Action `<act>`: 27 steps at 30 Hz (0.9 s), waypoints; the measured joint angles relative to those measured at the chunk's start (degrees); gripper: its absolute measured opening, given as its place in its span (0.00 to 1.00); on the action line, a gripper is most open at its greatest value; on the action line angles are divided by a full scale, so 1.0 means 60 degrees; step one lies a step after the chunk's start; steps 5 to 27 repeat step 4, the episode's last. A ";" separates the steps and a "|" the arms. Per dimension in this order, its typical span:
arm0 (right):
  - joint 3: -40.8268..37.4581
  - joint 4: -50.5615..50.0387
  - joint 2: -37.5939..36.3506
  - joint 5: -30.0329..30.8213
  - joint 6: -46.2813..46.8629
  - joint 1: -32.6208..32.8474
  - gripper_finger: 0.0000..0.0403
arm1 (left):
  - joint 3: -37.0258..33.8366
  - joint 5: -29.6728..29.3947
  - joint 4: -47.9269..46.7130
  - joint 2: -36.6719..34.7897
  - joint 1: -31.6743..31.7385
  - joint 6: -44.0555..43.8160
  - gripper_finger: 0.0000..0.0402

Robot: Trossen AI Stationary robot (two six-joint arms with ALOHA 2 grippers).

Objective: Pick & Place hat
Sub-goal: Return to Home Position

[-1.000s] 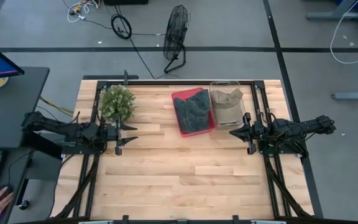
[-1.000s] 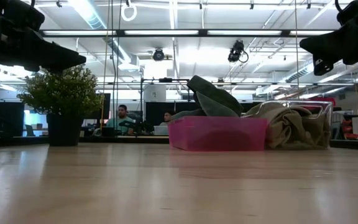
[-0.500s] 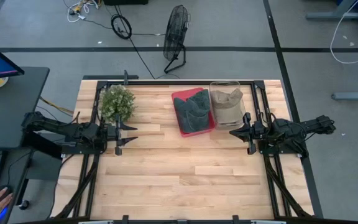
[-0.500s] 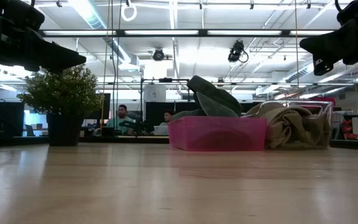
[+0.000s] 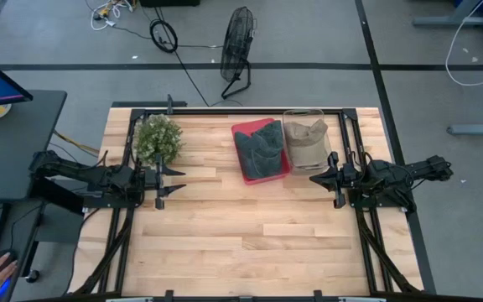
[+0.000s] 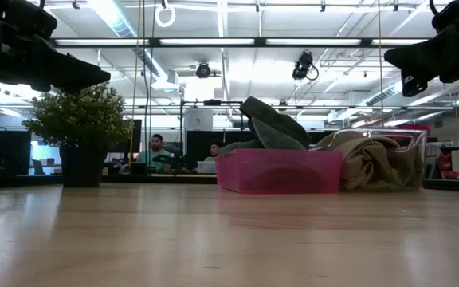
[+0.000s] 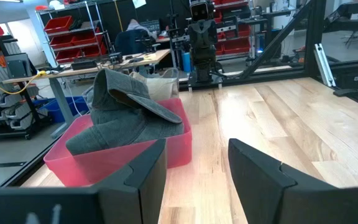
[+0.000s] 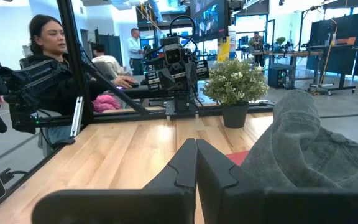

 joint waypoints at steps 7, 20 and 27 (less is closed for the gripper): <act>0.0000 0.0001 0.0000 0.0001 0.0000 0.0000 0.02 | -0.0001 0.0001 0.0000 0.0000 -0.0001 0.0000 0.44; 0.0000 0.0001 0.0000 0.0001 0.0000 0.0000 0.02 | -0.0001 0.0001 0.0000 0.0000 -0.0001 0.0000 0.44; 0.0000 0.0001 0.0000 0.0001 0.0000 0.0000 0.02 | -0.0001 0.0001 0.0000 0.0000 -0.0001 0.0000 0.44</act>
